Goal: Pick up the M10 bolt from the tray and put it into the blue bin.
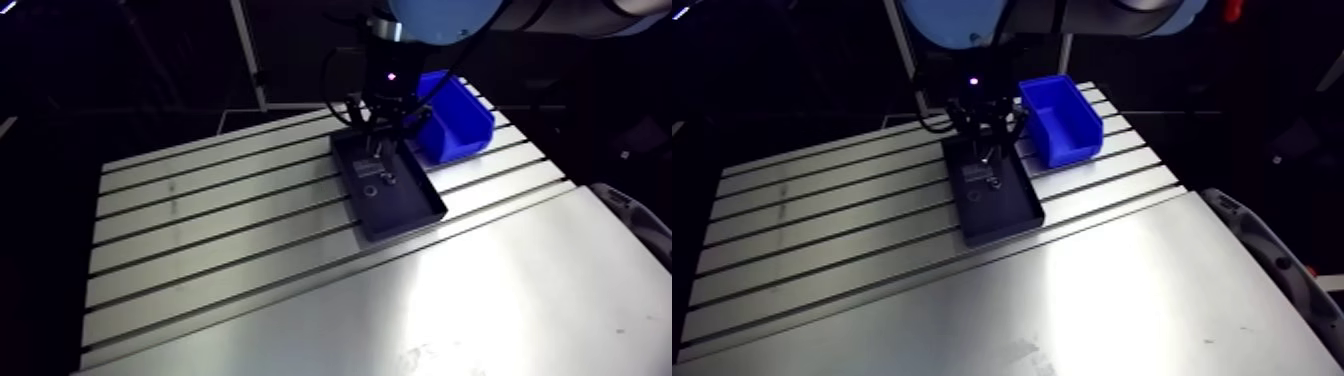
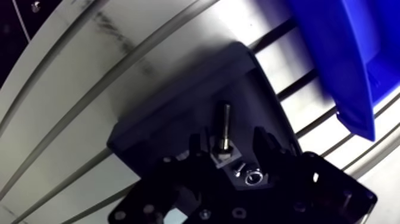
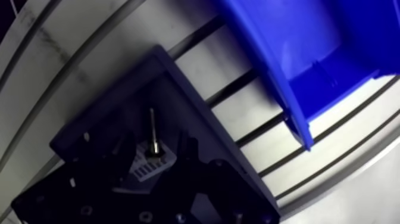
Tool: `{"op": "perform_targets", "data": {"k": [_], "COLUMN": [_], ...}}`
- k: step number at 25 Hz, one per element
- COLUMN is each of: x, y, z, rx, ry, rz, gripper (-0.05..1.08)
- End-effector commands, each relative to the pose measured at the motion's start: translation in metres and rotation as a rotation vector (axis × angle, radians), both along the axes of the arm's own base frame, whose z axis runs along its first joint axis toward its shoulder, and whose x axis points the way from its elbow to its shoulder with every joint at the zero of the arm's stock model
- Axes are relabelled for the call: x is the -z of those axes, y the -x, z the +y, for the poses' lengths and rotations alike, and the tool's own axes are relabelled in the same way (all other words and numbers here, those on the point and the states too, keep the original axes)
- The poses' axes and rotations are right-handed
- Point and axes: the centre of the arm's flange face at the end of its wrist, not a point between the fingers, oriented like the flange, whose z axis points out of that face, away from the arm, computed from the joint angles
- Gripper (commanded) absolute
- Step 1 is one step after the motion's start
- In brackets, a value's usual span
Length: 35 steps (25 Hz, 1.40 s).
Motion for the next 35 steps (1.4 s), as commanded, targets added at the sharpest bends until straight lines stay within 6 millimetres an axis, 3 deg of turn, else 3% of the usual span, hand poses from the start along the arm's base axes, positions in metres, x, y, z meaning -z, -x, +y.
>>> {"op": "perform_targets", "data": {"k": [1, 19, 29, 35], "x": [0.0014, 0.0078, 0.0102, 0.0102], "y": [0.0019, -0.0004, -0.0023, -0.0021], "z": [0.0023, 0.0020, 0.0003, -0.0008], "rx": [-0.003, -0.016, -0.018, -0.020], "ry": [-0.015, -0.007, -0.004, -0.003], "rz": [0.011, 0.003, -0.003, -0.002], "gripper": [0.50, 0.55, 0.68, 0.69]}}
